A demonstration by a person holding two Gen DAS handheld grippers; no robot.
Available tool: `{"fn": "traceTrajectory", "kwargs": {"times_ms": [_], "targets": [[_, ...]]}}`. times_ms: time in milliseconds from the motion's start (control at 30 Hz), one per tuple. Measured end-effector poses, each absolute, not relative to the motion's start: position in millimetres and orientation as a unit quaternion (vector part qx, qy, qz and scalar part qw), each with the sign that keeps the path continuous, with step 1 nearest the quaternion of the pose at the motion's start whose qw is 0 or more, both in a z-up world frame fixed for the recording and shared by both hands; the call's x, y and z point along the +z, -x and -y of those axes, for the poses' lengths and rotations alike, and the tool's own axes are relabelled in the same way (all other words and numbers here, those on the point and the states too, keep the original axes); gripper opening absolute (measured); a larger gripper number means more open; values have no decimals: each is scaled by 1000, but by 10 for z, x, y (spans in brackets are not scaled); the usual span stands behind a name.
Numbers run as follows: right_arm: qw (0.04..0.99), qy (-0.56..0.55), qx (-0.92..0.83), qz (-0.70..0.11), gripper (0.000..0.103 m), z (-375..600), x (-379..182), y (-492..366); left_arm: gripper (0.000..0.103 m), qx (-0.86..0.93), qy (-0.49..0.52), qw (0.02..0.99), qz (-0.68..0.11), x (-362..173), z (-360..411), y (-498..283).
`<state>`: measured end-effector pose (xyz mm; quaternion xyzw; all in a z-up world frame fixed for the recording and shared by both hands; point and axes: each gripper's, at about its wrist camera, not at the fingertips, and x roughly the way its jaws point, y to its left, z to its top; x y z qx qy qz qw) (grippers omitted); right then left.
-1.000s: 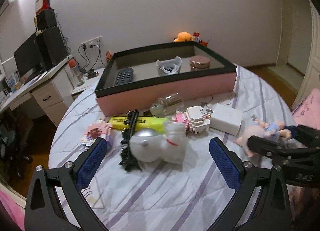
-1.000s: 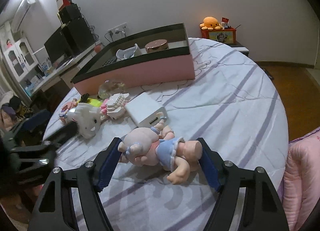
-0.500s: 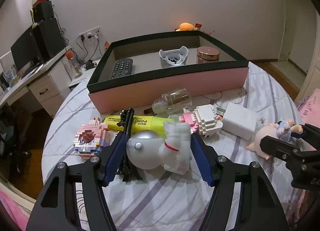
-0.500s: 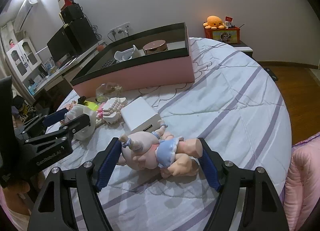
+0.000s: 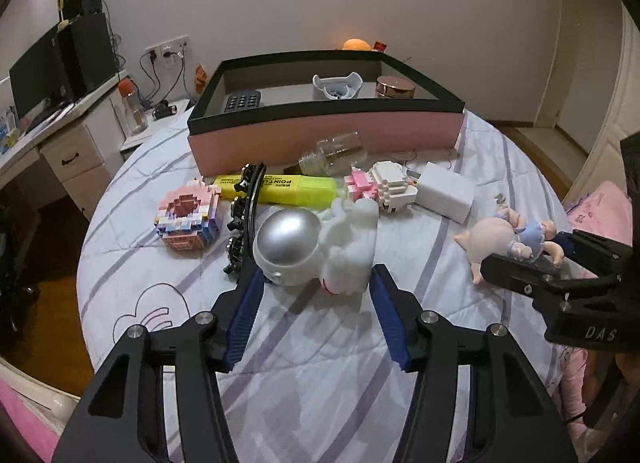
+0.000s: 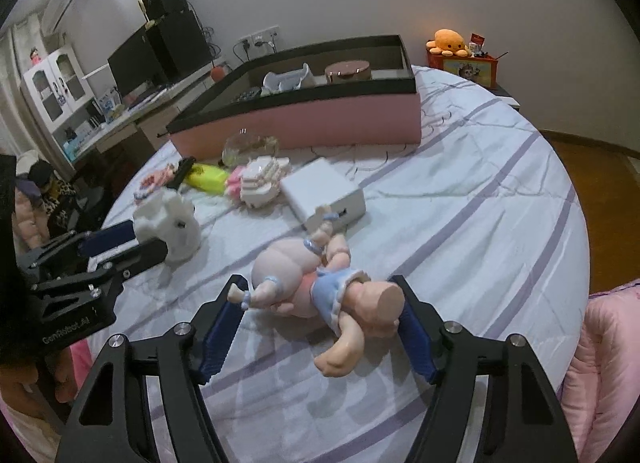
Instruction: Organize rigid objects
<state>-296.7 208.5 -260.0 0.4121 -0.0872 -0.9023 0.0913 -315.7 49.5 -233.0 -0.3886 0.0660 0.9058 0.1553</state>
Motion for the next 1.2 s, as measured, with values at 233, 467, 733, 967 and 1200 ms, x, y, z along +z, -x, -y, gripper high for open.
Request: {"fn": "traceTrajectory", "kwargs": {"times_ms": [233,467,733,967,1200], "targets": [[85,-401,-907,99,78,-2128,-2598,2970,74,914,370,151,-67,-2269,-571,3279],[66,-398,-908,109,79,-2156,-2602,3044,69,914,370,145,-85,-2290,-684,3442],[45,-400,-908,115,81,-2133,-2619,3127,66,914,367,154,-75,-2264,-586,3321],[33,-389,-913,122,81,-2181,-2635,3170,55,914,363,162,-82,-2210,-614,3205],[26,-383,-917,108,82,-2128,-2656,3111,67,915,367,156,-58,-2273,-592,3310]]}}
